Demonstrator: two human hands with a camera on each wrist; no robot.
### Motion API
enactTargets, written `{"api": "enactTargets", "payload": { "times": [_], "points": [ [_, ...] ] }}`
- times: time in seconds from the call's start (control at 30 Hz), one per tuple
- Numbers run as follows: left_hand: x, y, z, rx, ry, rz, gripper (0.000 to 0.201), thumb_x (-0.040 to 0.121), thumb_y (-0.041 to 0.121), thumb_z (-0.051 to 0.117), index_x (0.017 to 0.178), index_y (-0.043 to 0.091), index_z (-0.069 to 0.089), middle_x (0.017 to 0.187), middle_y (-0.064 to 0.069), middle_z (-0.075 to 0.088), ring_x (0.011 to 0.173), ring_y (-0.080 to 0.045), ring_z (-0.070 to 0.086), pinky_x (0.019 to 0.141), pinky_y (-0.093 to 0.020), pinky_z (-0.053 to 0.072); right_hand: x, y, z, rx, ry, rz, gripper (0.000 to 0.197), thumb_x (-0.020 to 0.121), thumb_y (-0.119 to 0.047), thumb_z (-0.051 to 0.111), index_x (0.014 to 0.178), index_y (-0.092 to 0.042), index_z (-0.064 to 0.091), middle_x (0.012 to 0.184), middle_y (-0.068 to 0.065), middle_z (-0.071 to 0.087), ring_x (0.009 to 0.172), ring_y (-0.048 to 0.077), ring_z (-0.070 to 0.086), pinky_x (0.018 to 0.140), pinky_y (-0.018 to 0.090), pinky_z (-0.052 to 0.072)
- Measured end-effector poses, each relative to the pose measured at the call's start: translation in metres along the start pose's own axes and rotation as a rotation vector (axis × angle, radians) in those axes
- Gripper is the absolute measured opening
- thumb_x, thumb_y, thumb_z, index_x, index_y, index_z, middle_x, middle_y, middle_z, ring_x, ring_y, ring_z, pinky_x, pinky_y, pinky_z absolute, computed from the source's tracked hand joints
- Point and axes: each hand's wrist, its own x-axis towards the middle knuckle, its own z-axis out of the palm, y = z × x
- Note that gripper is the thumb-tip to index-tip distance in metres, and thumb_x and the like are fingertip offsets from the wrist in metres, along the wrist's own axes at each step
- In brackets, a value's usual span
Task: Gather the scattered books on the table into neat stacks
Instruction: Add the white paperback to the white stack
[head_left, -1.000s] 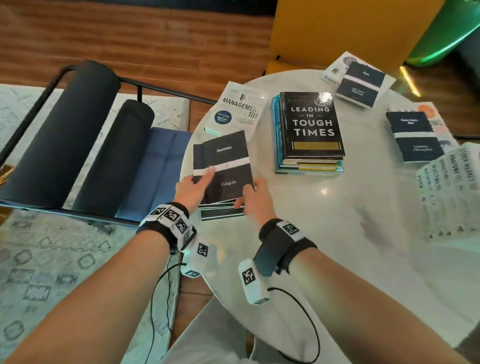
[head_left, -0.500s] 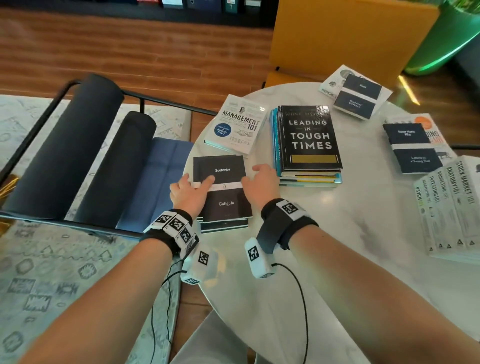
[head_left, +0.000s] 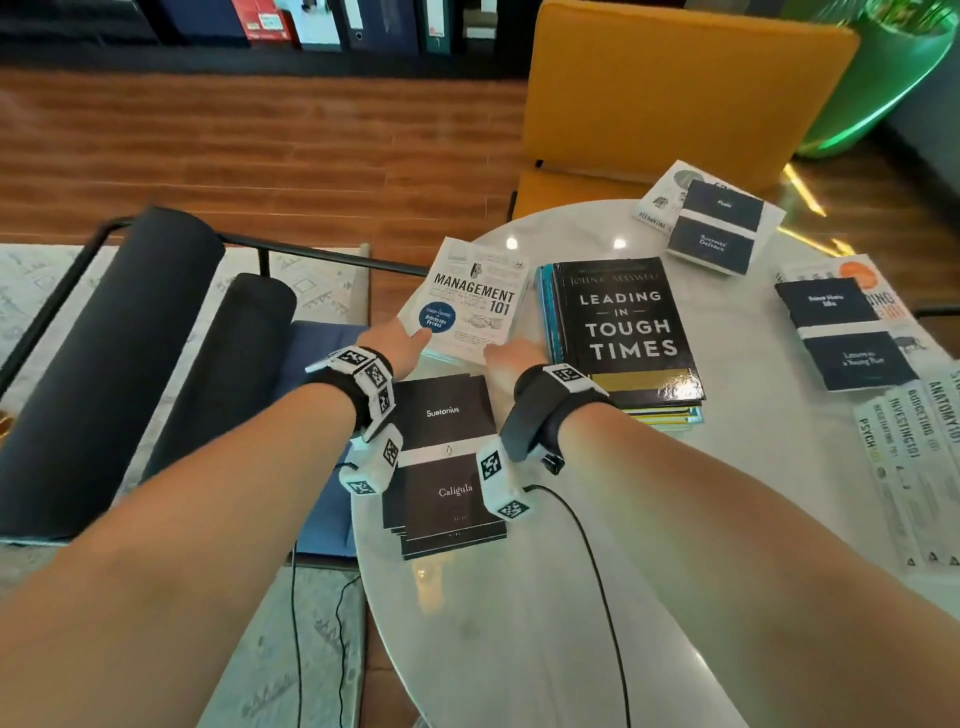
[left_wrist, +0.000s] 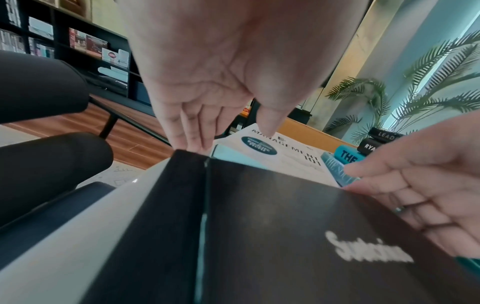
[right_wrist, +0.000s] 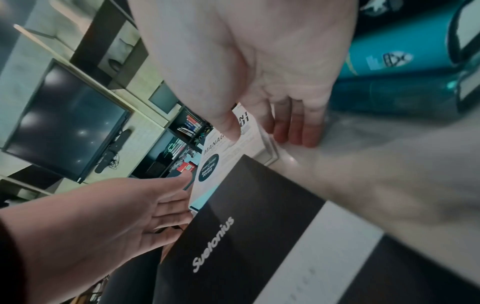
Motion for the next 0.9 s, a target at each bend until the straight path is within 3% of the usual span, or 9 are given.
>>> {"api": "enactTargets", "payload": {
  "times": [0.13,0.3,0.37,0.43,0.47,0.6,0.73,0.83,0.9],
  "points": [
    [0.012,0.003,-0.004,0.046,-0.029,-0.015,0.059,0.101,0.048,0.027,0.130,0.003,0.053,0.123,-0.022,0.061,0.109,-0.037,0.058,0.086,-0.036,0.044,0.004,-0.005,0.005,0.032,0.013,0.009,0.036,0.098,-0.017,0.036,0.128,-0.006,0.054,0.131,0.014,0.057,0.121,0.032,0.050,0.106,0.040,0.039],
    [0.018,0.000,-0.008,0.018,0.006,-0.068,0.066,0.100,0.051,0.028,0.127,-0.003,0.055,0.120,-0.025,0.061,0.112,-0.039,0.055,0.092,-0.037,0.042,0.009,-0.011,0.014,0.365,0.086,0.033,0.042,0.093,-0.029,0.052,0.129,-0.007,0.045,0.130,0.013,0.058,0.112,0.029,0.059,0.087,0.033,0.049],
    [0.018,0.001,-0.013,-0.139,-0.006,-0.069,0.065,0.098,0.053,0.032,0.121,-0.003,0.057,0.109,-0.022,0.067,0.096,-0.034,0.062,0.087,-0.035,0.049,0.008,-0.017,0.011,0.520,0.121,0.036,0.043,0.094,-0.021,0.056,0.127,-0.004,0.035,0.131,0.015,0.055,0.116,0.031,0.057,0.088,0.034,0.046],
    [0.014,0.006,-0.022,-0.325,-0.010,-0.070,0.053,0.100,0.044,0.037,0.115,-0.003,0.058,0.094,-0.017,0.070,0.070,-0.024,0.061,0.068,-0.030,0.049,0.004,-0.024,0.005,0.550,0.131,0.044,0.044,0.094,-0.018,0.056,0.128,-0.002,0.032,0.132,0.016,0.054,0.117,0.032,0.055,0.092,0.036,0.045],
    [0.010,0.009,-0.027,-0.408,0.008,-0.064,0.050,0.100,0.040,0.041,0.115,-0.004,0.058,0.092,-0.017,0.069,0.066,-0.022,0.060,0.066,-0.029,0.049,0.002,-0.027,0.003,0.564,0.123,0.039,0.044,0.095,-0.017,0.055,0.129,-0.001,0.032,0.131,0.015,0.055,0.116,0.031,0.056,0.090,0.035,0.046],
    [-0.016,0.021,-0.045,-0.607,0.096,0.049,0.040,0.098,0.030,0.051,0.124,0.001,0.056,0.108,-0.016,0.067,0.093,-0.033,0.066,0.083,-0.040,0.053,-0.015,-0.031,-0.010,0.741,0.041,-0.042,0.036,0.095,-0.004,0.046,0.130,0.002,0.040,0.128,0.014,0.058,0.086,0.021,0.053,0.066,0.024,0.044],
    [-0.064,0.044,-0.058,-0.704,0.091,0.267,0.036,0.098,0.025,0.052,0.133,0.019,0.046,0.120,0.001,0.060,0.099,-0.015,0.060,0.069,-0.021,0.049,-0.055,-0.014,-0.047,0.827,0.138,-0.197,0.035,0.093,-0.014,0.054,0.126,-0.010,0.044,0.110,0.005,0.061,0.068,0.008,0.053,0.058,0.019,0.050],
    [-0.097,0.072,-0.054,-0.725,0.030,0.369,0.041,0.093,0.025,0.060,0.130,0.024,0.044,0.122,0.005,0.060,0.099,-0.006,0.059,0.072,-0.021,0.049,-0.087,0.012,-0.077,0.762,0.236,-0.288,0.026,0.094,-0.031,0.058,0.116,-0.017,0.057,0.115,0.005,0.067,0.071,0.003,0.056,0.066,0.018,0.050],
    [-0.117,0.095,-0.043,-0.747,0.011,0.370,0.062,0.087,0.024,0.069,0.140,0.018,0.038,0.126,0.004,0.059,0.101,-0.009,0.060,0.071,-0.022,0.050,-0.106,0.035,-0.098,0.757,0.285,-0.283,0.021,0.093,-0.032,0.059,0.108,-0.018,0.059,0.115,0.005,0.068,0.074,0.006,0.058,0.070,0.023,0.050]
  ]
}}
